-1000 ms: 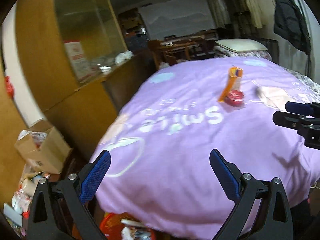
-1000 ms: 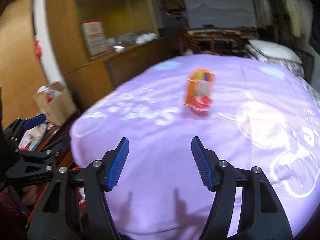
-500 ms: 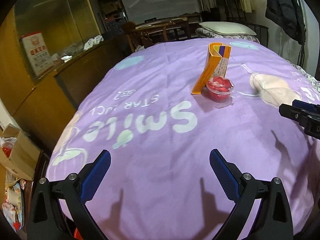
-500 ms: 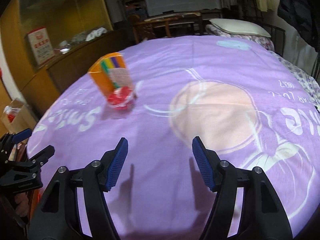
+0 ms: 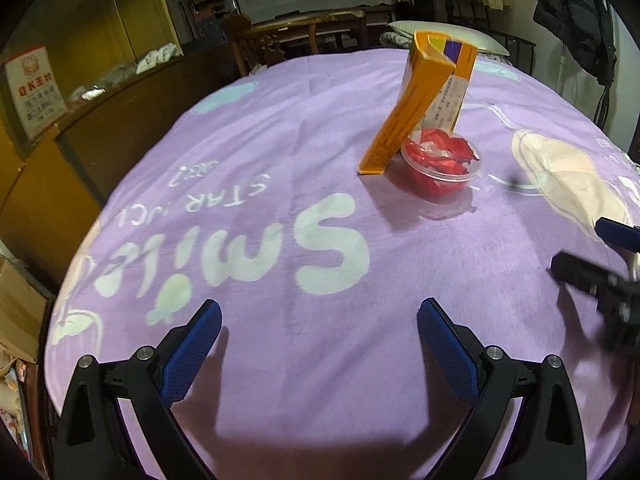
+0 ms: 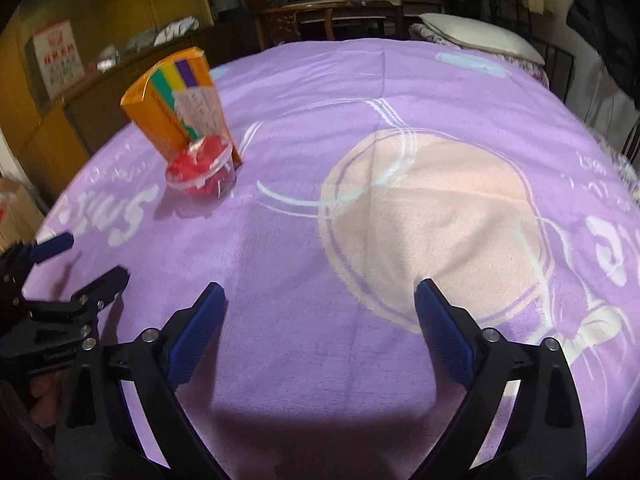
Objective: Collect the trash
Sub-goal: 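Grasp the orange box with the left tool while the right tool grasps the red cup, then carry the orange box and red cup to the red wastebasket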
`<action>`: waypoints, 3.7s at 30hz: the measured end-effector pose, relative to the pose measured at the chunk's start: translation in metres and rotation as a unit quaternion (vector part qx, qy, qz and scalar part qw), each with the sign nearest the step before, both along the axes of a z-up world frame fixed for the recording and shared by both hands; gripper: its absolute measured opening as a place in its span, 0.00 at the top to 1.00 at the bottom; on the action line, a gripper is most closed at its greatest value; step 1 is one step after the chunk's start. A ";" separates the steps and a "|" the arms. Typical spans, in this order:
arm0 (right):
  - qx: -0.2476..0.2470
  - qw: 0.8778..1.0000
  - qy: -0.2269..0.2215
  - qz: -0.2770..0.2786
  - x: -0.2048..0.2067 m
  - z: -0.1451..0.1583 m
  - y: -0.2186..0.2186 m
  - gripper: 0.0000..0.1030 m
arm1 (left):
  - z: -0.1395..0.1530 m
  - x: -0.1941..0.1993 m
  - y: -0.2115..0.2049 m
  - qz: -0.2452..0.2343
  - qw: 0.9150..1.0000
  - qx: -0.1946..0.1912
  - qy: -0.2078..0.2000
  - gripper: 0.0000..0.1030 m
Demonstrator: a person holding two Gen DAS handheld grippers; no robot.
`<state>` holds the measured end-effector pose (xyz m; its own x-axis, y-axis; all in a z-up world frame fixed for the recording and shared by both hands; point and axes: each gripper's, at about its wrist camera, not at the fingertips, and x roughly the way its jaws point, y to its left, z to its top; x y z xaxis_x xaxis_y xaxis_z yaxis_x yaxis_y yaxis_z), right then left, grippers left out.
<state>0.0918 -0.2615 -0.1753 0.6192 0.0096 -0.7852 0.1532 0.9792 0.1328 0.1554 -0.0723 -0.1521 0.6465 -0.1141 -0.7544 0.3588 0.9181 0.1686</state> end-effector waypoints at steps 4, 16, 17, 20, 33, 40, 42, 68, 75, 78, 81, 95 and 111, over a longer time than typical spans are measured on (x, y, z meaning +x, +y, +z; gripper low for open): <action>0.014 1.000 -0.009 -0.002 -0.003 0.001 -0.004 0.08 | 0.000 0.009 -0.005 -0.007 1.000 -0.007 0.002 0.06; 0.069 0.996 -0.041 -0.028 -0.011 0.004 -0.022 0.08 | 0.031 0.050 -0.036 -0.041 0.997 -0.051 -0.036 0.06; 0.065 0.997 -0.040 -0.027 -0.010 0.004 -0.021 0.08 | 0.034 0.052 -0.039 -0.046 0.997 -0.057 -0.038 0.06; 0.063 0.997 -0.039 -0.026 -0.010 0.004 -0.020 0.08 | 0.045 0.058 -0.055 -0.069 0.994 -0.074 -0.041 0.06; 0.071 0.996 -0.039 -0.023 -0.009 0.003 -0.023 0.08 | 0.051 0.092 -0.022 -0.012 0.993 -0.077 -0.084 0.14; 0.062 0.997 -0.037 -0.022 -0.008 0.003 -0.020 0.08 | 0.043 0.083 0.042 0.061 0.994 -0.066 -0.059 0.10; 0.057 0.998 -0.035 -0.022 -0.008 0.003 -0.018 0.08 | 0.037 0.076 0.047 0.061 0.994 -0.065 -0.058 0.08; 0.024 0.998 -0.012 0.057 0.061 0.004 0.045 0.07 | -0.006 0.099 0.022 0.066 0.998 -0.004 -0.017 0.06; 0.027 0.998 -0.016 0.063 0.084 0.006 0.052 0.07 | -0.007 0.102 0.030 0.080 0.997 -0.022 -0.001 0.06; 0.017 0.997 -0.025 0.069 0.095 0.008 0.059 0.07 | -0.007 0.104 0.031 0.082 0.996 -0.027 0.004 0.06; 0.006 0.996 -0.030 0.079 0.102 0.009 0.064 0.17 | -0.008 0.106 0.033 0.082 0.996 -0.032 0.010 0.06; 0.110 0.991 -0.073 -0.030 0.089 0.009 0.006 0.48 | 0.018 0.151 0.007 0.034 0.989 -0.136 0.051 0.06; 0.113 0.990 -0.083 -0.002 0.093 0.010 0.009 0.48 | 0.016 0.179 0.028 0.117 0.972 -0.188 0.083 0.40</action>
